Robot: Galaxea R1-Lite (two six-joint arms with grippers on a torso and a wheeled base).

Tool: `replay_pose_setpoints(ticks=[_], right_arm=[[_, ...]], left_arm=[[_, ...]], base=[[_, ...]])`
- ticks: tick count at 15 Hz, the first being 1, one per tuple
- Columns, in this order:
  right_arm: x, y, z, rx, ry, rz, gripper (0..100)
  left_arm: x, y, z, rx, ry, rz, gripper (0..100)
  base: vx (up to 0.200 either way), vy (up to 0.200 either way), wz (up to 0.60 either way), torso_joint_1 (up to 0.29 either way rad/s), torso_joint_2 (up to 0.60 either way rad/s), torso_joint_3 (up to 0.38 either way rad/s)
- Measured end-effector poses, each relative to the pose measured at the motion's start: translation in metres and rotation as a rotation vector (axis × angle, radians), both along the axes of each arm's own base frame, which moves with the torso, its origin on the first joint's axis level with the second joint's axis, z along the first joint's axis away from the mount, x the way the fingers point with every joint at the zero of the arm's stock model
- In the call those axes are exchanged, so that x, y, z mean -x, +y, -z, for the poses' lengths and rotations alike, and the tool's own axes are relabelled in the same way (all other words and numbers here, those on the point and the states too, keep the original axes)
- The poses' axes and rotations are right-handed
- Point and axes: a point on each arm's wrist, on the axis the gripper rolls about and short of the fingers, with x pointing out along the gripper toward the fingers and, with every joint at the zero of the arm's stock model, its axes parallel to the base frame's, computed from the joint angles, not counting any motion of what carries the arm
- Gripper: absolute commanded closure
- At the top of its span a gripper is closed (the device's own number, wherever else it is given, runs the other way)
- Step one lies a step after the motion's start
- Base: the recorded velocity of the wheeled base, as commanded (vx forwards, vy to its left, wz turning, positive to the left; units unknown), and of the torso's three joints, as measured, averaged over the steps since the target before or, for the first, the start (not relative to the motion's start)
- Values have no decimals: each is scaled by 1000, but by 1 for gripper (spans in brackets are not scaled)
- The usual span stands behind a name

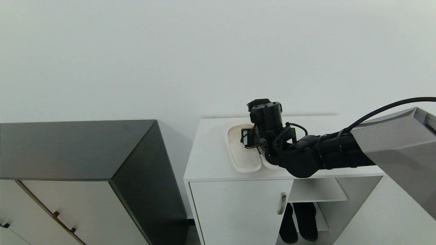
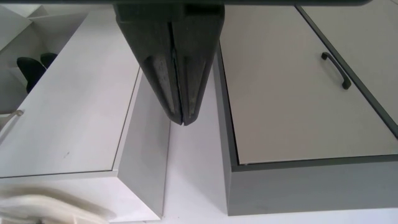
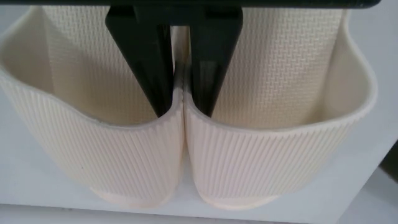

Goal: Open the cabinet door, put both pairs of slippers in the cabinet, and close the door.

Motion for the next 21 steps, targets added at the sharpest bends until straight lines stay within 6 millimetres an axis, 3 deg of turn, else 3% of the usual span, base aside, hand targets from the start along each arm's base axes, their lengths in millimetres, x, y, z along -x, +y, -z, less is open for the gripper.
replay_pose_setpoints(ticks=[10,15,21], right_arm=[[112,-37,-8,32,20,-216,100],[141,-61,-18,65,11,-279,100],[147,-67,-21,71,3,-284,100]], left_arm=[[0,0,0,0,0,0,100],[0,0,0,1,0,0,100],[0,0,0,1,0,0,100]], base=[[0,0,0,0,0,0],[0,0,0,0,0,0],[0,0,0,0,0,0]])
